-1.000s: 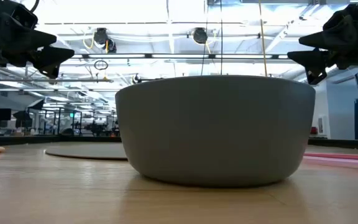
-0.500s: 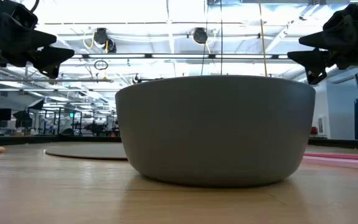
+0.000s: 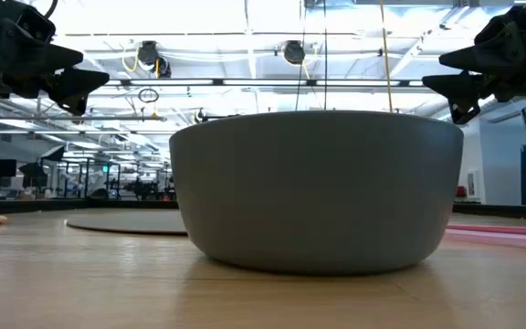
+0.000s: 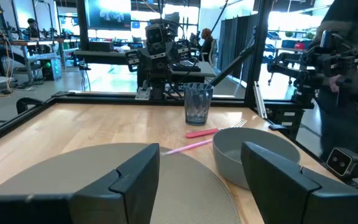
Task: Pick & Place Utensil
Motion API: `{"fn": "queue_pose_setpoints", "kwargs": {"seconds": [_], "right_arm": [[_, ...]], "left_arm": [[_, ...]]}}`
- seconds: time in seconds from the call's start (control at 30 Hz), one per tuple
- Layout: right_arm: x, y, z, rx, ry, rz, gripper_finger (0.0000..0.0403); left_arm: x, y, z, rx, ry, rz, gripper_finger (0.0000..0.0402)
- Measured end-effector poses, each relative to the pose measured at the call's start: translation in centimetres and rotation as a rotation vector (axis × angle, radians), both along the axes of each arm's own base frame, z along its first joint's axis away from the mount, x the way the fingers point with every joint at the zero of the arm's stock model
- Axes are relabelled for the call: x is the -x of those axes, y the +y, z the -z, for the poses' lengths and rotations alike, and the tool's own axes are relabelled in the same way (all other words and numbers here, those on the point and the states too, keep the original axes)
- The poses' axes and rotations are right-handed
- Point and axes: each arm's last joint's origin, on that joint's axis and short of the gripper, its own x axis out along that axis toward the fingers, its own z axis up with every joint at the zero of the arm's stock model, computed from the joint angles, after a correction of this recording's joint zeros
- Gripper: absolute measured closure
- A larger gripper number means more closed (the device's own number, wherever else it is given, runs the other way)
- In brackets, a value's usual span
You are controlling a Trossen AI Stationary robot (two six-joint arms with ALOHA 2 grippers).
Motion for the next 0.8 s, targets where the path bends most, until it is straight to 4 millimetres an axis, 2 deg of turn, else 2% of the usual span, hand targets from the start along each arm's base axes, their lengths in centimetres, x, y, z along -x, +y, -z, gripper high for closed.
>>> {"fn": "queue_pose_setpoints", "kwargs": {"seconds": [0.8], "right_arm": [[0.03,0.00,-0.32,-0.003,-0.033,0.000,0.0215]], "left_arm": [[0.00,0.00,0.00,0.000,0.000,0.000,0.0172]]}}
